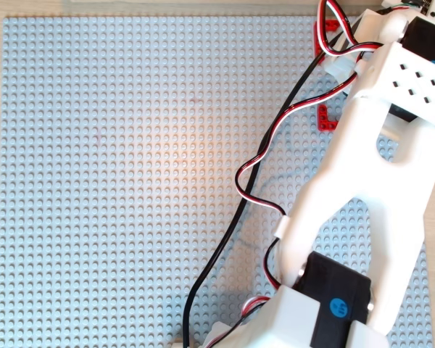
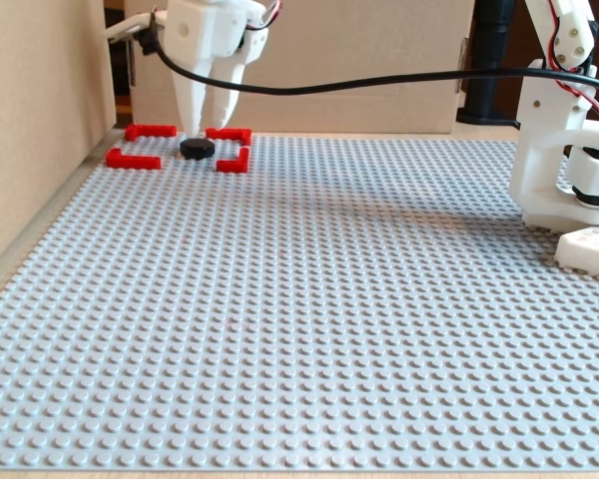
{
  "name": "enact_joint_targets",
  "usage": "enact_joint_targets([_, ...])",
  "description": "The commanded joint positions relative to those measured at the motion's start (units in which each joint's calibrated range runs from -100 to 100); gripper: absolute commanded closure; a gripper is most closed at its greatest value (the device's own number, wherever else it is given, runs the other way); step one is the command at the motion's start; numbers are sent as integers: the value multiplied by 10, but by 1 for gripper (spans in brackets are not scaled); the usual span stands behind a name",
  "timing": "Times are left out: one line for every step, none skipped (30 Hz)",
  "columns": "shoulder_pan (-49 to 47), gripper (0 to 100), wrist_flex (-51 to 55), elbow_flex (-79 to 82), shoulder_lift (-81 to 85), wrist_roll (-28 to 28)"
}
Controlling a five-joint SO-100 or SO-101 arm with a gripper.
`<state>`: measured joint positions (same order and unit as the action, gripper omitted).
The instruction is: Grab the Lego and store it in red box
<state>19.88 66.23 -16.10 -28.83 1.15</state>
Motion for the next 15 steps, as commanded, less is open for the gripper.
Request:
enact_joint_targets([14,82,-9,-10,15,1])
enact_joint_targets([14,83,-9,-13,16,1])
enact_joint_targets([15,84,-8,-16,18,0])
enact_joint_targets([15,85,-2,-21,22,-1])
enact_joint_targets([17,88,11,-24,28,-2])
enact_joint_targets([19,91,20,-28,35,-3])
enact_joint_targets([19,93,23,-28,40,-3])
enact_joint_targets([19,94,23,-28,48,-3])
enact_joint_targets([19,95,22,-28,54,-3])
enact_joint_targets([19,95,25,-28,61,-3])
enact_joint_targets([19,95,27,-28,68,-2])
enact_joint_targets([19,95,28,-28,73,-2])
enact_joint_targets([19,95,30,-28,80,-2])
enact_joint_targets([19,95,38,-28,87,-2])
enact_joint_targets([18,95,44,-28,95,-1])
